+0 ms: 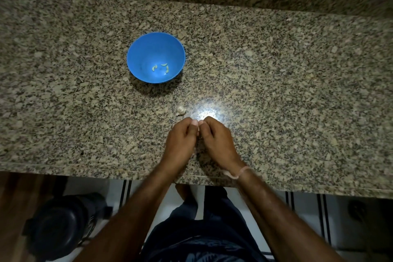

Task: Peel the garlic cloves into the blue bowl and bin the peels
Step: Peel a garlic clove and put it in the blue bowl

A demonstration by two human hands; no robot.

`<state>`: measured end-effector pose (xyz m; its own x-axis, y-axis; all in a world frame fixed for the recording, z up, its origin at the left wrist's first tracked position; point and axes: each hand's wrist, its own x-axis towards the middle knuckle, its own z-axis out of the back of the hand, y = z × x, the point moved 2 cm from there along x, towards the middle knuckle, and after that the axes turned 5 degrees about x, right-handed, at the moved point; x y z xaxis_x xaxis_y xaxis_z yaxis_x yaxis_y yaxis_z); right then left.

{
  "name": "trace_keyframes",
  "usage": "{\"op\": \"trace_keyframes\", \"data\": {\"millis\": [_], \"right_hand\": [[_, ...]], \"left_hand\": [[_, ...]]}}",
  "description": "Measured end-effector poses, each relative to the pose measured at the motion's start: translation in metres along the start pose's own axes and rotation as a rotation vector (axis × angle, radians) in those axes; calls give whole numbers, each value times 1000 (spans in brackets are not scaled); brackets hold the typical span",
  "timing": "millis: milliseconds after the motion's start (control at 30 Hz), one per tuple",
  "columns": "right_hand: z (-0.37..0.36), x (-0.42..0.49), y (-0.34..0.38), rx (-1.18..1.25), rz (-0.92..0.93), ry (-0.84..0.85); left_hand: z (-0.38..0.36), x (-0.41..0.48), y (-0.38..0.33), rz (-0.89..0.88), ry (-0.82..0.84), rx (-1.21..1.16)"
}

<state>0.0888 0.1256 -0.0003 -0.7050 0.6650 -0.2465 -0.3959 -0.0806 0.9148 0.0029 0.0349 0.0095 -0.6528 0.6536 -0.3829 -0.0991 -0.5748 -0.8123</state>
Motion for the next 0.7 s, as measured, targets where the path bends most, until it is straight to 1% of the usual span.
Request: {"op": "trace_keyframes", "data": {"millis": [33,67,100,133,200,233,267,300,367,400,433,500,533,567,633,700], "right_hand": [[0,2,-2,39,-53,12],[0,2,-3,50,-63,15],[1,0,-3,32,-29,5],[1,-1,-2,-7,32,-6],[3,-4,0,-109,136,-21],[3,-4,-1,-130,163,-28],[3,-4,-1,-112,153,-28],[3,-2,-2,-59,104,-22],[3,2,-3,59,-51,2],[3,3,-4,105,-131,18],[3,4,-6,150,-207,35],[3,3,-8,243,-325,57],[2,3,-8,272,-351,57],[0,2,-9,289,-347,47],[-2,1,-12,293,-278,7],[-1,1,-11,296,-221,-22]], "left_hand": [[-1,-2,0,-99,-77,169],[-1,-3,1,-131,-107,235],[-1,-1,2,-117,-75,226],[-1,3,3,-59,-4,117],[-1,8,3,224,169,-212],[1,8,0,326,211,-308],[1,8,-1,295,205,-268],[2,7,-1,164,160,-150],[2,5,2,-175,-24,174],[2,3,4,-299,-76,270],[2,3,4,-365,-95,302],[2,3,6,-401,-111,296],[2,3,7,-370,-114,265],[3,2,6,-296,-118,199],[4,3,6,-86,-115,-4],[5,7,7,57,-86,-151]]}}
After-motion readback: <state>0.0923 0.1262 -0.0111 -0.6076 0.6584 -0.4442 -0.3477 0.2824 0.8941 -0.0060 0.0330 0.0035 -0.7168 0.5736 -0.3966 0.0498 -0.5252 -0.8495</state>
